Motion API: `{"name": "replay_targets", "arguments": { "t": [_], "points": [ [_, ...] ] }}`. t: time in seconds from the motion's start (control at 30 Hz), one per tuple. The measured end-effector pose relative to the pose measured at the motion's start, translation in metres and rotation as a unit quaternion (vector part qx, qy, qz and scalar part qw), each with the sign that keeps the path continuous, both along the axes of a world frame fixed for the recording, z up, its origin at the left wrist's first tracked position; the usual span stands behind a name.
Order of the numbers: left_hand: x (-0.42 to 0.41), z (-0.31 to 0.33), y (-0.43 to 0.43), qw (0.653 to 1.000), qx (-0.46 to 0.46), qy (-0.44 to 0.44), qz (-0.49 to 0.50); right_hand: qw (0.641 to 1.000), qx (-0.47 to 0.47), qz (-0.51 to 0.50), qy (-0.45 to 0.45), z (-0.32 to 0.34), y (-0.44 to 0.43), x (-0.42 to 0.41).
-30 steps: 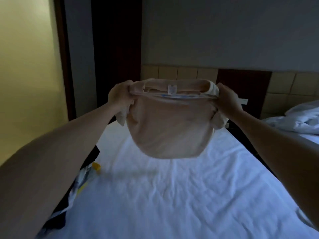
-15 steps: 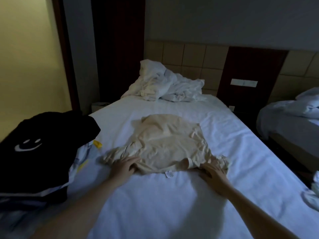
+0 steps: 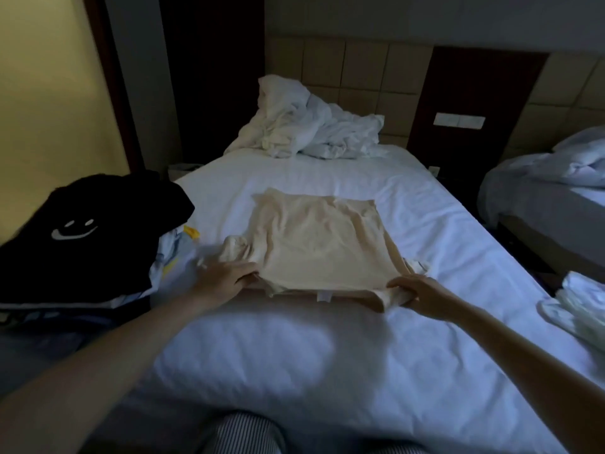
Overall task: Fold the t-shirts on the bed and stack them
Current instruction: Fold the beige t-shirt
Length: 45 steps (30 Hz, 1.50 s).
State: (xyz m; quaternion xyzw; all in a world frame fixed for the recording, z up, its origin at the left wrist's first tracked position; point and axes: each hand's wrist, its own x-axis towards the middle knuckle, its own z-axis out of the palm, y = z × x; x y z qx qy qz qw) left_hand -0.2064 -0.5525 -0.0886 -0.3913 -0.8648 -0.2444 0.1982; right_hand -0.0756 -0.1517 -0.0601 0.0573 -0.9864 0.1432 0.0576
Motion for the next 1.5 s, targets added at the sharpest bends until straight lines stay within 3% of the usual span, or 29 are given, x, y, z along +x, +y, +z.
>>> {"name": "replay_targets", "arguments": {
  "t": [0.07,0.17,0.3,0.47,0.6,0.67,0.77,0.83,0.97,1.07,1.13,1.27,1.3,1.37,1.4,1.43,1.5],
  "points": [
    [0.016,0.001,0.003,0.997,-0.048,-0.057,-0.013,0.999,0.034,-0.001,-0.042,0.003,-0.008,0.018],
    [0.032,-0.003,-0.001,0.977,-0.143,-0.158,-0.011,0.997,-0.012,-0.038,-0.063,-0.002,-0.016,0.037],
    [0.061,-0.004,-0.017,0.99,-0.012,-0.141,-0.001,0.985,-0.137,-0.098,0.023,-0.022,-0.018,0.061],
    [0.098,-0.043,-0.032,0.987,-0.113,-0.108,0.04,0.999,-0.009,-0.027,0.038,-0.046,-0.044,0.107],
    [0.095,-0.033,-0.034,0.965,0.134,-0.202,0.097,0.994,0.015,-0.012,0.106,-0.049,-0.069,0.11],
    [0.081,-0.026,-0.036,0.917,0.221,-0.244,0.223,0.993,0.062,0.016,0.103,-0.046,-0.093,0.098],
    [0.064,-0.013,-0.038,0.794,0.298,-0.408,0.338,0.994,0.093,0.053,0.03,-0.039,-0.145,0.077],
    [0.057,0.002,-0.033,0.735,0.37,-0.485,0.295,0.995,0.072,0.073,0.003,-0.041,-0.181,0.061],
    [0.052,0.029,-0.023,0.653,0.45,-0.564,0.228,0.992,0.072,0.097,-0.025,-0.039,-0.246,0.037],
    [0.053,0.035,-0.022,0.659,0.458,-0.571,0.173,0.994,0.066,0.078,-0.049,-0.045,-0.27,0.022],
    [0.055,0.037,-0.025,0.636,0.515,-0.553,0.157,0.995,0.064,0.071,-0.011,-0.051,-0.279,0.021],
    [0.062,0.022,-0.042,0.611,0.568,-0.507,0.216,0.991,0.094,0.071,0.069,-0.064,-0.287,0.039],
    [0.056,0.014,-0.045,0.631,0.549,-0.496,0.235,0.989,0.102,0.078,0.073,-0.069,-0.288,0.045],
    [0.061,0.011,-0.044,0.623,0.587,-0.488,0.173,0.987,0.119,0.085,0.07,-0.075,-0.289,0.051],
    [0.057,0.011,-0.04,0.587,0.627,-0.497,0.123,0.986,0.126,0.085,0.062,-0.078,-0.289,0.051],
    [0.054,0.01,-0.032,0.598,0.619,-0.5,0.094,0.986,0.131,0.082,0.054,-0.08,-0.288,0.052],
    [0.06,0.024,-0.01,0.685,0.536,-0.493,0.029,0.987,0.128,0.082,0.043,-0.084,-0.289,0.054]
  ]
}}
